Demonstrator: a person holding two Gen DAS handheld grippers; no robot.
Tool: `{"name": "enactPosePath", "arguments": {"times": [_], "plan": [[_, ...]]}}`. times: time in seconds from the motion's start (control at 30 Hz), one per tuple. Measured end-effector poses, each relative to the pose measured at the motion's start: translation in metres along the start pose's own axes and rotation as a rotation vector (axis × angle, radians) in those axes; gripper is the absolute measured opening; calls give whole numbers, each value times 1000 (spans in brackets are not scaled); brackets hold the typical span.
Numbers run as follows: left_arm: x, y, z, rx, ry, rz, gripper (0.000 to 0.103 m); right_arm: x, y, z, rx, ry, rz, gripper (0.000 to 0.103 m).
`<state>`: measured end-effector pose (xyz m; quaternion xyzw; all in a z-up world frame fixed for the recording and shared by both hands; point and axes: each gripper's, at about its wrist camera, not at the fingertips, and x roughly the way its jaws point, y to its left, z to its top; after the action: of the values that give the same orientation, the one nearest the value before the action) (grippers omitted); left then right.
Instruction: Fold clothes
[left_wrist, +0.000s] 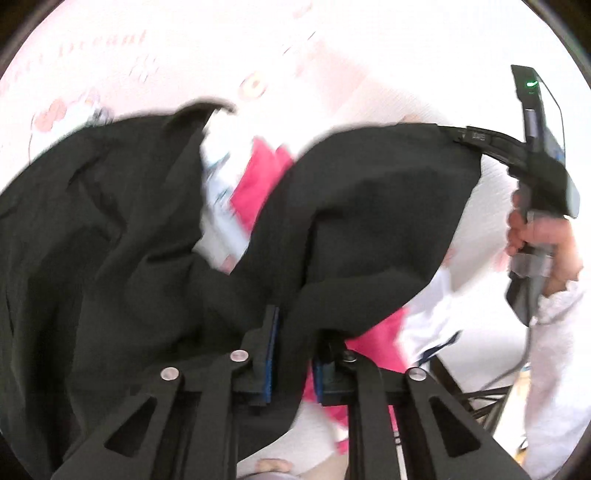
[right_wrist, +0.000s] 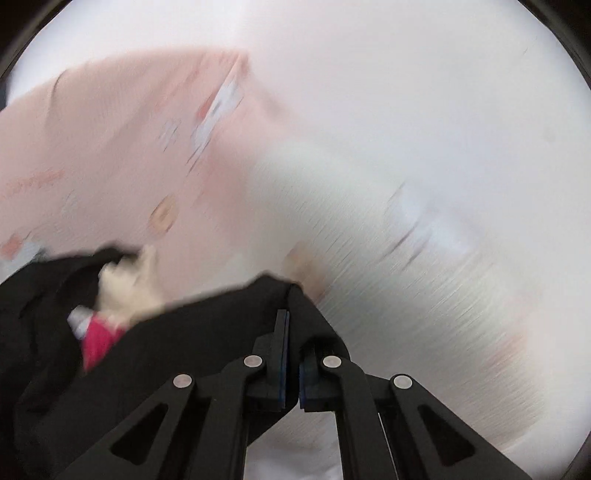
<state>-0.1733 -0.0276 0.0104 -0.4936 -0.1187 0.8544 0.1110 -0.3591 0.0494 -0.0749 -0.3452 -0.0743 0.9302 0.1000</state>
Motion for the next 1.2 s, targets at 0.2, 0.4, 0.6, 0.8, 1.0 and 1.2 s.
{"name": "enactPosePath", "arguments": {"times": [0.2,0.4,0.6,0.8,1.0,1.2], "plan": [[-19,-51,22,91,-50,-80,12,-32,-31,49,-11,-107,-70,0],[-13,-82,3,134,-23,-112,12,-35,-12,57,-159,-164,-200,0],[12,-99,-4,164,1,-134,12,-14,-38,52,-119,-78,-253,0],[42,-91,-22,119,52,11,14,24,-85,20,87,111,-126,0],[43,-82,-35,31,107,84,15,22,-63,22,-9,135,-180,6],[13,-75,-38,-81,110,-4,60,-5,-58,19,16,178,-111,64]]}}
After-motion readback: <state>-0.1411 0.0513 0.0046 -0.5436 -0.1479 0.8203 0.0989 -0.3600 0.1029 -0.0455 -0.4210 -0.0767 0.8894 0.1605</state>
